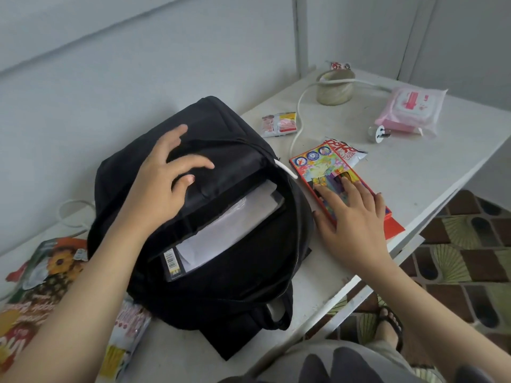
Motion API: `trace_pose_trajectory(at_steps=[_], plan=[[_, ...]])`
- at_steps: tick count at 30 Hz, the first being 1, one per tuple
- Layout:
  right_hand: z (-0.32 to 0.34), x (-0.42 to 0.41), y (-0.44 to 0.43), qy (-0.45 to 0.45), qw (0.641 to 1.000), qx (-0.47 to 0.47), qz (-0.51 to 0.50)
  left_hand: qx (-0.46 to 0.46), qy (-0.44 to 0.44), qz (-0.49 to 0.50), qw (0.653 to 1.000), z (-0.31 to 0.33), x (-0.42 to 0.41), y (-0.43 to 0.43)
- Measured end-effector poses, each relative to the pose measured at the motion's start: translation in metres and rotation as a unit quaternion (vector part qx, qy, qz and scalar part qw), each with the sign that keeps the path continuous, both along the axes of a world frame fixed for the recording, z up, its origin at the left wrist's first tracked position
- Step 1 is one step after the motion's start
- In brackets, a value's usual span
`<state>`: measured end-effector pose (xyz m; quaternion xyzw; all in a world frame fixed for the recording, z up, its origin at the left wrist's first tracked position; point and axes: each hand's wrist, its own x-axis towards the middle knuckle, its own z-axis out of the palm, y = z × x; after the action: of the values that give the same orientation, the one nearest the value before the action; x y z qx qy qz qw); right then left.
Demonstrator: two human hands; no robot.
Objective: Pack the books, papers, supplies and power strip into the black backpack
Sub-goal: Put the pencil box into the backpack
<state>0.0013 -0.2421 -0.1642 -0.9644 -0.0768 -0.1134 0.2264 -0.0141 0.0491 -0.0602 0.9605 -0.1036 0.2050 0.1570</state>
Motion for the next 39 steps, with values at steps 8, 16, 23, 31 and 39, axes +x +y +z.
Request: trace_pose_trajectory(at_steps=[8, 16, 23, 31, 39], plan=[[-0.001, 0.0, 0.001, 0.009, 1.0, -0.009, -0.002, 0.138, 0.148, 0.035, 0.979, -0.004, -0.014, 0.001], [0.0, 0.0, 0.002, 0.008, 1.0, -0.009, 0.002, 0.019, 0.144, 0.001, 0.989, 0.033, -0.01, 0.005], [0.001, 0.001, 0.0, 0.003, 1.0, -0.009, -0.008, 0.004, 0.104, 0.008, 0.995, 0.033, 0.026, 0.022], [0.003, 0.0, 0.001, 0.039, 0.998, -0.026, -0.051, 0.213, -0.038, -0.024, 0.976, 0.016, 0.024, 0.013], [0.009, 0.002, 0.002, 0.052, 0.996, 0.008, -0.078, 0.257, 0.071, 0.058, 0.962, 0.019, 0.014, 0.007]])
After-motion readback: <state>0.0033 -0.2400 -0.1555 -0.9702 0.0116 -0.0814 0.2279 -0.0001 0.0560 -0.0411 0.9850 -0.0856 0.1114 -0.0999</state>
